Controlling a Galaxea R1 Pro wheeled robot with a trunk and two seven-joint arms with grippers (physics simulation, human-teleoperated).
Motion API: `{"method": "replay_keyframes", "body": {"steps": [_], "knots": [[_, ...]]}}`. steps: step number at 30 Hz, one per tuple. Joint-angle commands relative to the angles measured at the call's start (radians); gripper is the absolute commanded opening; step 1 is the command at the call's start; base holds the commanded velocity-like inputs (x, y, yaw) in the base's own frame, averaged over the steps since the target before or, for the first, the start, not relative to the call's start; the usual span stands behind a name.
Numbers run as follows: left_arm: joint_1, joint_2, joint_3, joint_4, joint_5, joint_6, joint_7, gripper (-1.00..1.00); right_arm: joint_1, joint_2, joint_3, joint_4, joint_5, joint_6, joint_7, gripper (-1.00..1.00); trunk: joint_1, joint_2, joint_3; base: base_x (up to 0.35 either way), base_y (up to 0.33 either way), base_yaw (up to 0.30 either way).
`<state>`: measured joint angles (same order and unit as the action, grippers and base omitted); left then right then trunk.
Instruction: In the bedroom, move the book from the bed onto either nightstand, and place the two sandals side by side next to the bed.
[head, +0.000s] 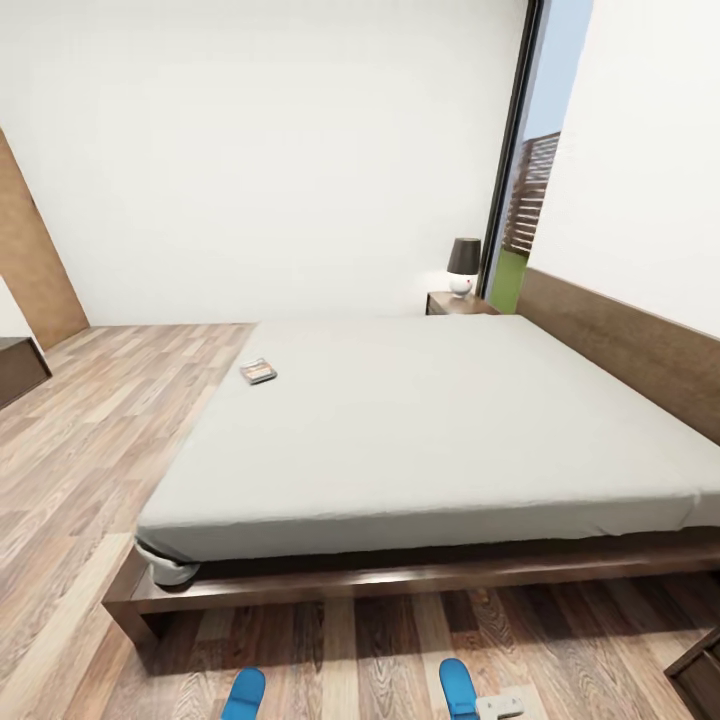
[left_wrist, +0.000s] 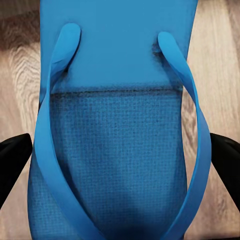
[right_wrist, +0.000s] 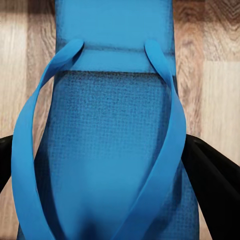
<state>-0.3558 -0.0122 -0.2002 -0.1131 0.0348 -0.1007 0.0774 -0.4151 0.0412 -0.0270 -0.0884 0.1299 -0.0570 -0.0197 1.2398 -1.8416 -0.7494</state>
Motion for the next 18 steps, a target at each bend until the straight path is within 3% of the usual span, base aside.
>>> {"method": "replay_keyframes", "body": {"steps": [1,18], "knots": [[-0.001,0.0,-0.008,0.001,0.004,-0.004,0.005,-1.0,-0.001,0.0,-0.003,0.001,0.01,-0.003,-0.002,-1.0,0.0,0.0,-0.001,0.0,0.0,0.013],[0.0,0.0,-0.008,0.001,0.004,-0.005,0.005,-1.0,-0.001,0.0,-0.004,0.001,0.012,-0.004,-0.002,-1.0,0.0,0.0,-0.001,0.0,0.0,0.087]]}}
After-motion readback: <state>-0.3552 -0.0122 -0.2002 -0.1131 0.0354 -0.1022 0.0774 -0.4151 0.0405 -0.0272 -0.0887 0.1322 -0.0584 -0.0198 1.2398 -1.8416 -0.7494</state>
